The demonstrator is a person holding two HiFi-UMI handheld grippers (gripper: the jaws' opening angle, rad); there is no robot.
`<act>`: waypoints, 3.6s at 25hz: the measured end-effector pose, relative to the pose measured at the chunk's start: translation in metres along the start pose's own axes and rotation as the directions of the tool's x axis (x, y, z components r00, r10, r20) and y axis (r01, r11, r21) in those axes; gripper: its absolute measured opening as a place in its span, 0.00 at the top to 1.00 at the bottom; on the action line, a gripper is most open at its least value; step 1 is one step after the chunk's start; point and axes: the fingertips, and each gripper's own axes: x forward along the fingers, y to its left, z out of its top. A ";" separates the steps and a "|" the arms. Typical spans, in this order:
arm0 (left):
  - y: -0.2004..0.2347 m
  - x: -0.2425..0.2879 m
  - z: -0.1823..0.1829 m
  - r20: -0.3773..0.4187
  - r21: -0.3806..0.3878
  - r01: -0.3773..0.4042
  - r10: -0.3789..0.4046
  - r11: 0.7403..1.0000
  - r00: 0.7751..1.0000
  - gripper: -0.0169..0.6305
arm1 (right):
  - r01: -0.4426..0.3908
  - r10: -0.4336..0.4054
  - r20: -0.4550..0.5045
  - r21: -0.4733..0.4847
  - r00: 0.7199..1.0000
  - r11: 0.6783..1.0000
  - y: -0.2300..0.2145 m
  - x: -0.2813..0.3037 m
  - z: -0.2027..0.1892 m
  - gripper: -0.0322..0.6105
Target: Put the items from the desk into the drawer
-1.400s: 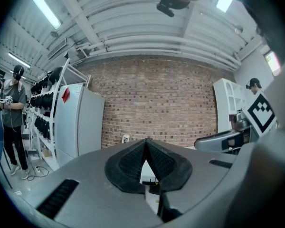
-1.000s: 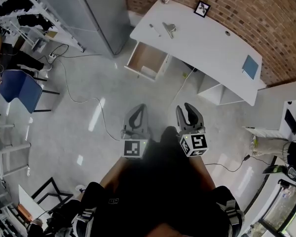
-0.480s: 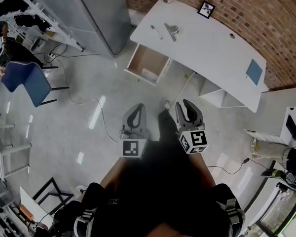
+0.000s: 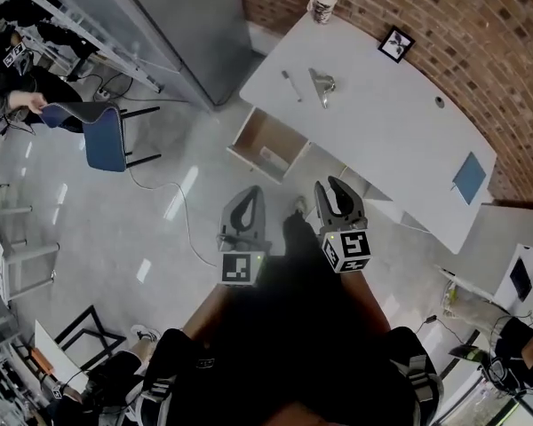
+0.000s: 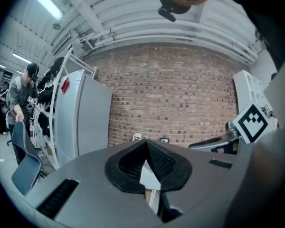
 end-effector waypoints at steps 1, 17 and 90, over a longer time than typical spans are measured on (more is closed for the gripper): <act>0.001 0.012 0.001 -0.006 -0.007 -0.016 0.016 1.000 1.000 0.97 | -0.017 0.017 -0.010 -0.003 1.000 1.000 -0.008 0.011 0.001 0.79; 0.017 0.116 0.002 -0.054 -0.020 -0.145 0.144 0.989 0.988 0.97 | -0.168 0.161 -0.168 -0.028 0.972 0.985 -0.081 0.156 -0.018 0.79; 0.082 0.103 -0.043 -0.073 -0.050 -0.330 0.326 0.943 0.943 0.97 | -0.375 0.297 -0.582 -0.014 0.757 0.927 -0.022 0.252 -0.236 0.86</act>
